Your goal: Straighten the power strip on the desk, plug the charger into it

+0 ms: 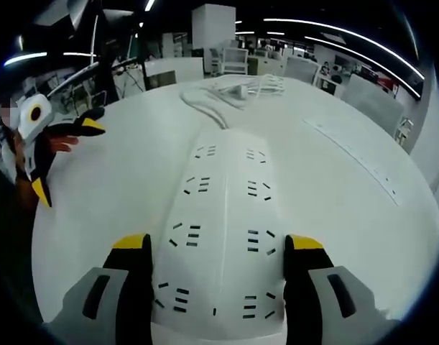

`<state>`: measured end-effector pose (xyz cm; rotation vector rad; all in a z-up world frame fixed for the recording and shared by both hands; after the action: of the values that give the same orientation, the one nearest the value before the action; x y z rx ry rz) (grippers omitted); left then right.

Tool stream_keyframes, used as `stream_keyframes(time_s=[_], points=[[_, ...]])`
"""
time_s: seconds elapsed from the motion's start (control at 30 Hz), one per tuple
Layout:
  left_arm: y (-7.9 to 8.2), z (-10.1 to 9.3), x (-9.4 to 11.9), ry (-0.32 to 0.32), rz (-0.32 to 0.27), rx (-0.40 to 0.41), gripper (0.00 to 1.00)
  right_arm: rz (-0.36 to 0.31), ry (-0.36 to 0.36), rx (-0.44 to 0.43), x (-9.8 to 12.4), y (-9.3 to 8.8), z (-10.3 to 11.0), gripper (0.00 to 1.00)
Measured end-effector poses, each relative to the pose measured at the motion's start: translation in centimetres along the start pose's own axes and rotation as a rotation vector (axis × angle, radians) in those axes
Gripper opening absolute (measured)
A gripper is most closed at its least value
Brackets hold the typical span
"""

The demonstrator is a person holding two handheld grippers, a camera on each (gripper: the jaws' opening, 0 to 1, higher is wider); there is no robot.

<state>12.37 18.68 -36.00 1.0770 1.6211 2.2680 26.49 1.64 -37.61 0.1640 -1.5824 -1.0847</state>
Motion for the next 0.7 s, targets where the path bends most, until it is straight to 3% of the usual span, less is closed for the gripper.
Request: stream_keyframes(time_s=[0.7], points=[[-0.11, -0.01, -0.15, -0.003, 0.006, -0.002, 0.99, 0.015, 0.030, 0.029, 0.09, -0.07, 0.02, 0.74]])
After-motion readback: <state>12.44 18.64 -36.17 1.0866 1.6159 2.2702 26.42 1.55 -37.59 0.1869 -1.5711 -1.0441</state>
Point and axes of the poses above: the point that each gripper's makers call its tool centre point, and the gripper's own axes: x roughly backward along the fingers, z roughly to its left, y roughly out of its top, the point moved 1 cm from there along x, roughly backward along the fingers, and after that the axes turned 10 degrees about -x, right-handed, at the moved point
